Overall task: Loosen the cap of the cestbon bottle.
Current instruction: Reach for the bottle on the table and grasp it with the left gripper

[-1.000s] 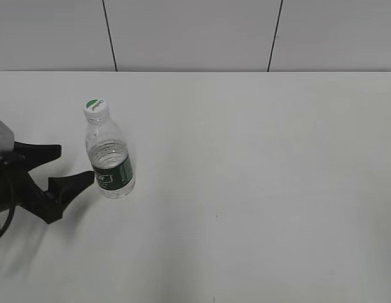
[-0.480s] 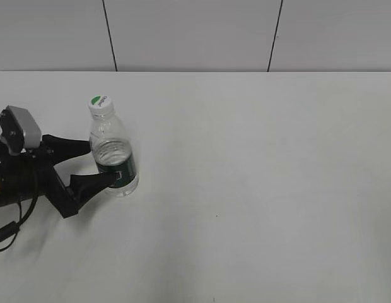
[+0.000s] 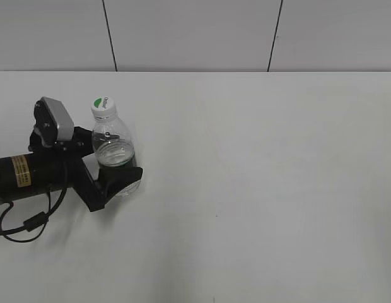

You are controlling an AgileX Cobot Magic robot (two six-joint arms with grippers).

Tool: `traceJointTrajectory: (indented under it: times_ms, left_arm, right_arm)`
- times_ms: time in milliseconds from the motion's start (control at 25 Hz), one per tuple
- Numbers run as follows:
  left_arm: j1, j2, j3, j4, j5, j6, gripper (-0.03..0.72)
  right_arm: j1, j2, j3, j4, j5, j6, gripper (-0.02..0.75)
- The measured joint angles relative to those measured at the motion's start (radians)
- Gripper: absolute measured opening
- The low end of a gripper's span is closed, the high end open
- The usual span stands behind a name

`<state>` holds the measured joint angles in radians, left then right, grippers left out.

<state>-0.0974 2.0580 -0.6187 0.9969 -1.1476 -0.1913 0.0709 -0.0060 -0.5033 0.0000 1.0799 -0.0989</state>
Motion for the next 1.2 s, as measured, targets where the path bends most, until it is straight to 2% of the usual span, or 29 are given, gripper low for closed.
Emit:
traceJointTrajectory:
  times_ms: [440,520,720,880,1000,1200]
  left_arm:
    - [0.000,0.000,-0.001,-0.006,0.070,-0.003,0.569]
    - [0.000,0.000,-0.001,-0.006,0.070,-0.003,0.540]
    - [0.000,0.000,-0.001,-0.005,0.070,-0.003,0.393]
    - [0.000,0.000,-0.001,0.024,0.068,-0.003,0.393]
    - [0.000,0.000,-0.001,0.064,0.063,-0.003,0.393]
    - [0.000,0.000,-0.001,0.111,0.047,-0.003,0.393]
  right_arm:
    - [0.000,0.000,0.000,0.000,0.000,0.000,0.571]
    - [0.000,0.000,0.000,0.000,0.000,0.000,0.571]
    - [0.000,0.000,0.000,0.000,0.000,0.000,0.571]
    - [0.000,0.004,-0.014,0.000,-0.001,0.000,0.571]
    - [0.000,0.087,-0.047,0.000,-0.001,0.000,0.571]
    - [0.000,0.356,-0.133,-0.010,-0.002,0.000,0.571]
